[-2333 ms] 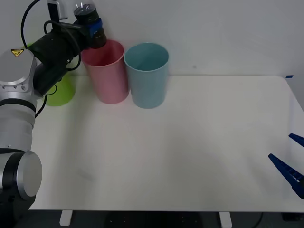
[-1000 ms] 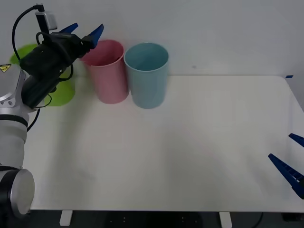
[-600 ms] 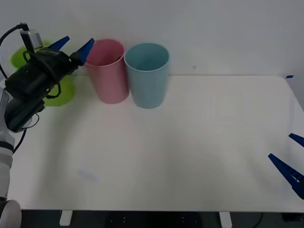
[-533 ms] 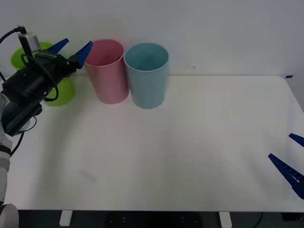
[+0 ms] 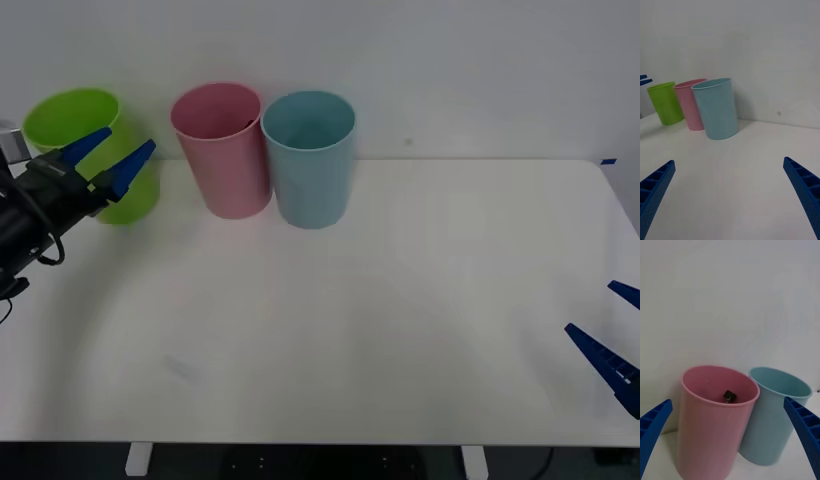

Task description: Grasp the object on the table and drop it into the matching bin: aluminum can to the light blue bin, PET bottle to the pink bin.

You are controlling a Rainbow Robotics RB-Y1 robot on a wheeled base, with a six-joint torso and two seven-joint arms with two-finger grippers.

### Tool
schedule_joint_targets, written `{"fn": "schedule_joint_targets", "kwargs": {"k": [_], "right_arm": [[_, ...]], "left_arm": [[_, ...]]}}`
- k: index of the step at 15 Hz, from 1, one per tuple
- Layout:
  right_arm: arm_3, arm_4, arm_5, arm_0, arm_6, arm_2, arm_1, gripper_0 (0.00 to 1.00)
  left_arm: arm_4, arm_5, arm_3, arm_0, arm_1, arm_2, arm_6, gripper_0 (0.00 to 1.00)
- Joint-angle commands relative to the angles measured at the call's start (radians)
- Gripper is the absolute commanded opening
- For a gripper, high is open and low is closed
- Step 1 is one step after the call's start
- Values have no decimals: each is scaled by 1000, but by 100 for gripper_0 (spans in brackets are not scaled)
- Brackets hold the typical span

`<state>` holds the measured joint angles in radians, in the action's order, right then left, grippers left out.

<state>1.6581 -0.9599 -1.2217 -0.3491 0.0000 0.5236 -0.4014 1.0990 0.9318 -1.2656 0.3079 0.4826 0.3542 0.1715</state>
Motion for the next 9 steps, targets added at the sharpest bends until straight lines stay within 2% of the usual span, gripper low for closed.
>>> {"fn": "schedule_joint_targets", "kwargs": {"k": [1,5,9], "right_arm": [[0,0,0,0,0,0,0,100],[0,0,0,0,0,0,0,100],[0,0,0,0,0,0,0,100]], "left_arm": [[-53,65,-14,-72,39,12,-23,100],[-111,104,-75,-196,82,35,-70,100],[-130,167,-87,-290,82,91,-142,100]]}}
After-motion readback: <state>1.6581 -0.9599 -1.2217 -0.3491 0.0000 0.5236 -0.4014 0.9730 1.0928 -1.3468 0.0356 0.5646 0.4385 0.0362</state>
